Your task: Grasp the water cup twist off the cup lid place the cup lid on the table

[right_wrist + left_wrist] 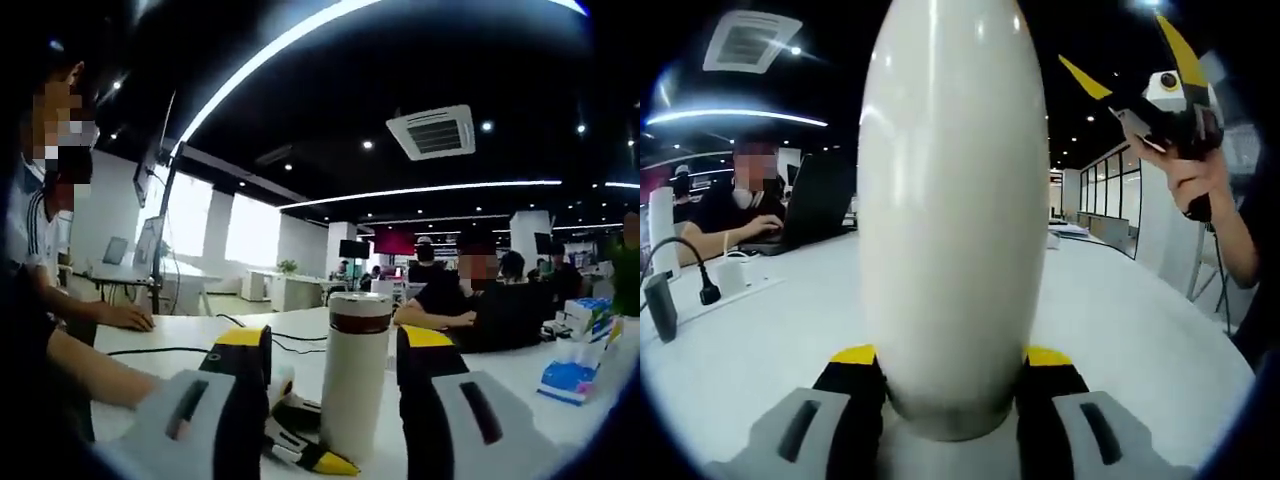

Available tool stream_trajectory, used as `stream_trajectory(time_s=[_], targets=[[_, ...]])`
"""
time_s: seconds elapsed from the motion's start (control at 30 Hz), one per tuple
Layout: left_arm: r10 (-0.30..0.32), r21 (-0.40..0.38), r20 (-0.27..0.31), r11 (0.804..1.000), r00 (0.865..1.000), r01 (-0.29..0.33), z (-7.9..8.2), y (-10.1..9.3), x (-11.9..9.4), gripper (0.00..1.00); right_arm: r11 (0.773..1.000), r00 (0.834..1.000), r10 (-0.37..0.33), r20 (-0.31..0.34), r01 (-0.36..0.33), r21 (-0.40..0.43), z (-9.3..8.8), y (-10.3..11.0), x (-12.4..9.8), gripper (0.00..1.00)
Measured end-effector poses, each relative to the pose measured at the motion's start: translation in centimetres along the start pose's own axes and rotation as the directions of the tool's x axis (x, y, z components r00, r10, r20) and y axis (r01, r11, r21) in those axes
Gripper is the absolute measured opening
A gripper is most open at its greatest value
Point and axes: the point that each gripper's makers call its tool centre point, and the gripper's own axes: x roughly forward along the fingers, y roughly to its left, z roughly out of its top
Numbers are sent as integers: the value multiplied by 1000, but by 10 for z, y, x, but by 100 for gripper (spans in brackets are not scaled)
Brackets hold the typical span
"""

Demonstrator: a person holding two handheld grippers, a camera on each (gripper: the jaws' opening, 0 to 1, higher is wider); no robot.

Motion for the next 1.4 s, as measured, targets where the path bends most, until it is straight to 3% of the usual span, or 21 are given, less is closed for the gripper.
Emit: stream_trajectory(time_s=[0.27, 0.43, 0.6, 0.83, 0.93, 1.07, 1.2, 1.27, 1.33, 1.4], targets=[[2, 0, -1, 1000, 1000, -2, 0, 2, 0, 53, 998, 998, -64, -7, 63, -22, 4, -12, 14, 49], [1, 0, -1, 1000, 1000, -1, 0, 3, 0, 53, 998, 998, -57, -14, 56, -36, 10, -14, 34, 45], [-1, 1, -2, 1000, 1000, 1, 0, 4, 0, 53, 995, 993, -85, -87, 80, -61, -8, -19, 53, 41], [-1, 1, -2, 1000, 1000, 1, 0, 4, 0, 53, 994, 992, -92, -86, 86, -69, -16, -30, 67, 43], [-2, 1, -2, 1000, 1000, 2, -1, 5, 0, 53, 999, 997, -49, -65, 49, -1, -13, -29, 75, 44], [-1, 1, -2, 1000, 1000, 1, -1, 6, 0, 54, 1000, 998, -3, -68, 3, -8, -11, -28, 82, 43], [1, 1, -2, 1000, 1000, -1, -1, 7, 1, 54, 995, 995, 83, -53, -80, 53, -12, -28, 82, 43], [-1, 1, -2, 1000, 1000, 1, 0, 7, 1, 54, 981, 982, 176, -62, -170, 92, -12, -27, 83, 43], [-1, 2, -1, 1000, 1000, 1, 0, 6, 2, 54, 970, 968, 243, -65, -240, 46, -11, -27, 86, 43], [-3, -1, -2, 1000, 1000, 3, 0, 7, 2, 54, 936, 935, 350, -49, -347, 64, -10, -21, 86, 43]])
